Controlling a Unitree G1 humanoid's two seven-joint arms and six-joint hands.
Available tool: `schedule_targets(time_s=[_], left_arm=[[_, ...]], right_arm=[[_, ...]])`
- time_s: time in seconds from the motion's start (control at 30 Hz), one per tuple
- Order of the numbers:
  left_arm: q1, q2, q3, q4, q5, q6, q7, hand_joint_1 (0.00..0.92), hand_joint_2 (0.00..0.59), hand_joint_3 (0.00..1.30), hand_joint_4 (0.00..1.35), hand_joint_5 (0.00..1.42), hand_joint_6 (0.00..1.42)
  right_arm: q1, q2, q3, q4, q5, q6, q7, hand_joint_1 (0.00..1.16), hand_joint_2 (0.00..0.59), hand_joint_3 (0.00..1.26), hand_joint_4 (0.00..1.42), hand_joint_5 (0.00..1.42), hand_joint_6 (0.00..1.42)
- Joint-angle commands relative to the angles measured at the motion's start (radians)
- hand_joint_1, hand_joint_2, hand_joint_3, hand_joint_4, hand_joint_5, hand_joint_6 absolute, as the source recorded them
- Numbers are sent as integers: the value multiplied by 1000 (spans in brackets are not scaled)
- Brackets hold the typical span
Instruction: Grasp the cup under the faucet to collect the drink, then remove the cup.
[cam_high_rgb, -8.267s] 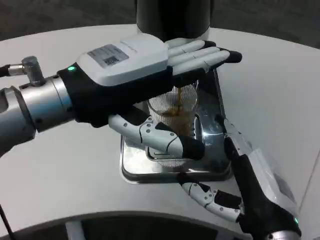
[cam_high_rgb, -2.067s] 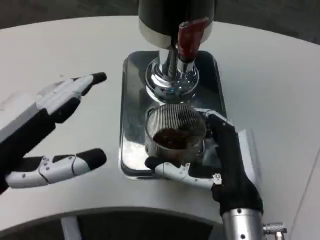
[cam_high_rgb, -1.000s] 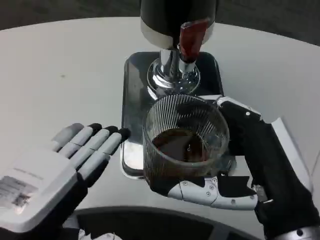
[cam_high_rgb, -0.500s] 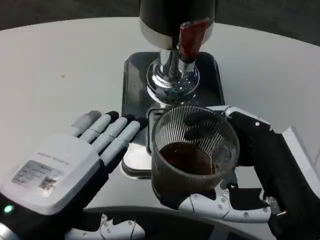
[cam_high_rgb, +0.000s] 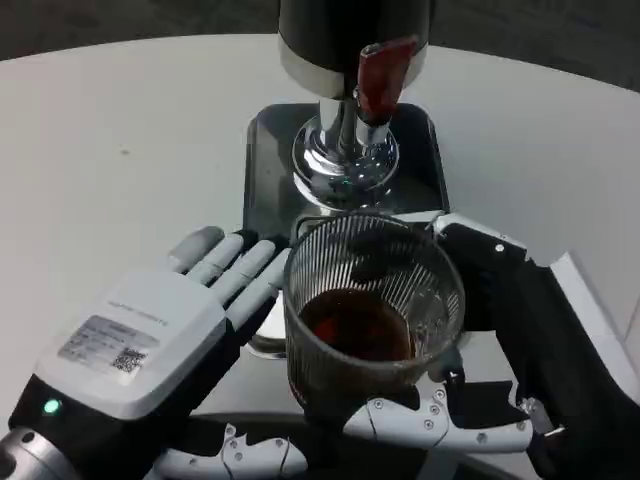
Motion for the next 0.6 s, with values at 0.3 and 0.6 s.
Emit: schedule_targets(time_s=[0.3, 0.6], left_arm=[[51, 7, 10, -15, -10, 5, -3, 0, 80, 0, 0, 0, 0], [53, 6, 10, -18, -11, 10, -2, 0, 77, 0, 0, 0, 0]], right_arm=[[7, -8, 10, -51, 7, -47, 6, 1162, 118, 719, 920, 955, 1351], [8, -6, 16, -48, 7, -49, 5, 1162, 117, 719, 926, 962, 1351]])
